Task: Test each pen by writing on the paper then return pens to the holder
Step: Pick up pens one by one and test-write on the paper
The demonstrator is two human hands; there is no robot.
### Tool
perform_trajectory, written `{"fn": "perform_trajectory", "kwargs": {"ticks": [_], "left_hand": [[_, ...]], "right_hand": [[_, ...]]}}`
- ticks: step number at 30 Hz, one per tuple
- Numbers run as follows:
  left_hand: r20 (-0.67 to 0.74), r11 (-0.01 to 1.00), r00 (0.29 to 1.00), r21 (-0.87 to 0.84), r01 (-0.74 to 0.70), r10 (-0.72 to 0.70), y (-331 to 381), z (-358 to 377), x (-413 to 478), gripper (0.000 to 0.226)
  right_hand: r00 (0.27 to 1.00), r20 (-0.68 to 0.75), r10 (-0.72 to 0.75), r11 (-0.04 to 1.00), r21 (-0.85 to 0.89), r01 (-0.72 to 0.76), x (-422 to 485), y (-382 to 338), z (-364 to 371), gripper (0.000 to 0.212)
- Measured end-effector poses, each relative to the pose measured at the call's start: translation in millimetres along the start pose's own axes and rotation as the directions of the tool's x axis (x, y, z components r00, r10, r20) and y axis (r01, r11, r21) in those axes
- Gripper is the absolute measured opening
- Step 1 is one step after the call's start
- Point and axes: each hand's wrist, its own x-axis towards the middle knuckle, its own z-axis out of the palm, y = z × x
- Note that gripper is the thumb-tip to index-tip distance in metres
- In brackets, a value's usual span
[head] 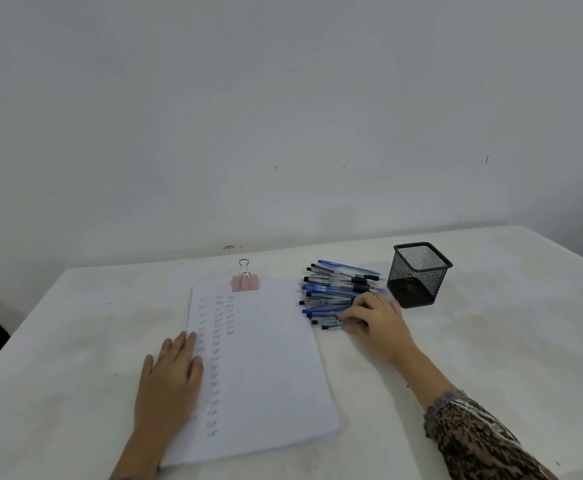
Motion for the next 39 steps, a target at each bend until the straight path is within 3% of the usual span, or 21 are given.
{"fn": "perform_trajectory", "kwargs": {"ticks": [6,10,15,20,25,32,34,36,38,39], "left_hand": [[-0.001,1.000,1.000,0.017,-0.008,0.008,-2.4,1.3,-0.9,0.061],[-0.007,1.000,1.000,-0.001,-0.007,0.007,-2.0,1.6,-0.6,0.050],[-0.015,1.000,1.000,-0.025,0.001,-0.002,-1.4,0.5,-1.5,0.049],[-0.025,1.000,1.000,-0.025,-0.005,0.004,-1.4,1.7,-0.9,0.049],[-0.020,1.000,1.000,0.002,-0.010,0.010,-0.9,0.7,0.0,0.049],[-0.014,1.000,1.000,0.014,-0.007,0.008,-1.8,1.1,0.1,0.049],[-0.015,1.000,1.000,0.012,-0.008,0.008,-1.9,1.1,0.3,0.049],[-0.012,1.000,1.000,0.019,-0.009,0.009,-2.0,0.9,0.1,0.049],[-0.008,1.000,1.000,0.022,-0.007,0.007,-2.1,0.3,-0.3,0.049],[-0.005,1.000,1.000,0.024,-0.006,0.006,-1.8,0.3,-0.7,0.049]], "right_hand": [[0.999,0.022,-0.024,0.990,-0.142,0.027,19.4,-2.0,1.2,0.014],[1.000,0.027,0.010,0.980,-0.199,-0.004,24.2,-10.1,5.1,0.014],[0.999,0.039,0.024,0.966,-0.257,-0.013,26.6,-19.1,9.5,0.034],[0.999,0.048,-0.017,0.976,-0.215,0.027,26.5,-18.5,7.3,0.040],[0.998,0.058,0.011,0.994,-0.107,-0.004,22.7,-19.0,9.2,0.010],[0.976,0.216,0.024,0.994,-0.113,0.001,24.2,-23.5,0.5,0.021],[0.990,0.133,0.037,0.999,0.000,-0.037,21.6,-25.9,-0.6,0.018],[0.988,0.064,0.138,0.950,0.274,-0.150,21.7,-32.2,-3.3,0.016],[0.960,0.100,0.261,0.763,0.587,-0.269,26.4,-45.3,-9.5,0.020],[0.938,0.159,0.307,0.592,0.740,-0.319,29.0,-53.6,-11.8,0.021]]}}
